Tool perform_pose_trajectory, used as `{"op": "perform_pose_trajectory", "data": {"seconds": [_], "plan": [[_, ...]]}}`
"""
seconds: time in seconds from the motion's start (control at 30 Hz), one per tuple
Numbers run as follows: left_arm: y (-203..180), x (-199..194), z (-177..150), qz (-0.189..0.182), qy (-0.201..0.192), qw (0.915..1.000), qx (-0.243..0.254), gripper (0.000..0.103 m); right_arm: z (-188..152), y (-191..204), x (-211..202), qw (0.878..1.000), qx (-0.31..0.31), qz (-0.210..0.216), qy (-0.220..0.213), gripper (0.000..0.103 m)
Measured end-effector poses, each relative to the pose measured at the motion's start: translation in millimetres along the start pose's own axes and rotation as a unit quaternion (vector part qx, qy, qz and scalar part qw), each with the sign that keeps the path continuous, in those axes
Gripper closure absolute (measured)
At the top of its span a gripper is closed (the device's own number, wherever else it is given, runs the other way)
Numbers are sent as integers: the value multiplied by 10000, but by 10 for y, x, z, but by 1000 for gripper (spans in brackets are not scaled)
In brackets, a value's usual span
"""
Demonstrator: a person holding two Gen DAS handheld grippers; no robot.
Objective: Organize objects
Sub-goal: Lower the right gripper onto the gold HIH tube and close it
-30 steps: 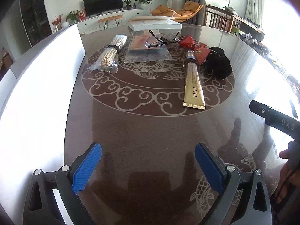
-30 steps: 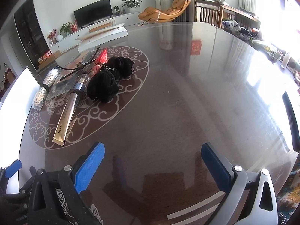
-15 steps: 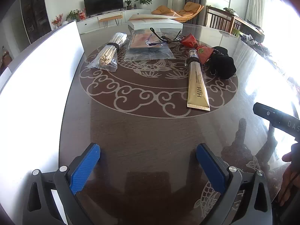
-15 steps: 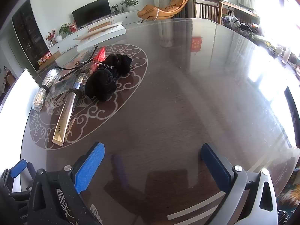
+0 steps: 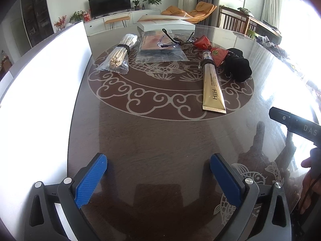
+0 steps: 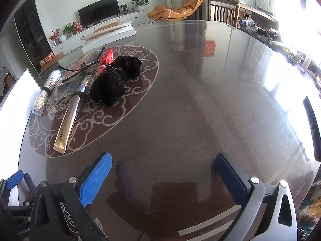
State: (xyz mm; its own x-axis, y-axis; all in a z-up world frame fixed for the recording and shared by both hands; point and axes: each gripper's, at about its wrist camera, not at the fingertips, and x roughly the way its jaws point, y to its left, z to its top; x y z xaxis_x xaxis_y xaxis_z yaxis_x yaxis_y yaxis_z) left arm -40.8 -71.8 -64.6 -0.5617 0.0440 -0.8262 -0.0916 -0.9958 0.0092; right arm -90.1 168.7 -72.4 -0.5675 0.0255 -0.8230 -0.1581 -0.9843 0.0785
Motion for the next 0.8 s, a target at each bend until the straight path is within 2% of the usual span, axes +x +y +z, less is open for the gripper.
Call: {"op": "perform_pose_trajectory", "data": {"seconds": [0.07,0.17,0.23,0.3,0.37,0.47,0.67,0.7,0.8], "plan": [[1,1,-2,14,-13,10000,-22,0,5,-24,-12,9999,58,101,-12,0],[4,-1,0,13,-18,10000,-26,0,16,-49,-54,9984,218,528,-52,0],[4,-1,-1,13,-17,10000,-27,0,14,15,-72,9976,158,667,-48,0],[4,0,-1,13,-17,10000,-26,0,37,186,-78,9950,-96,988,55,5],[4,0,-1,13,-16,10000,-26,0,100,442,-51,9902,-460,1303,221,14],[4,1,-1,13,-16,10000,-27,0,306,866,35,9833,-779,1586,431,17],[2,1,-3,11,-16,10000,-26,0,656,1589,473,9778,-1468,989,1121,19],[1,0,-3,11,-16,10000,-27,0,663,1643,514,9777,-1544,850,1138,20],[1,-1,-5,11,-17,10000,-29,0,657,1712,523,9790,-1682,598,985,32]]}}
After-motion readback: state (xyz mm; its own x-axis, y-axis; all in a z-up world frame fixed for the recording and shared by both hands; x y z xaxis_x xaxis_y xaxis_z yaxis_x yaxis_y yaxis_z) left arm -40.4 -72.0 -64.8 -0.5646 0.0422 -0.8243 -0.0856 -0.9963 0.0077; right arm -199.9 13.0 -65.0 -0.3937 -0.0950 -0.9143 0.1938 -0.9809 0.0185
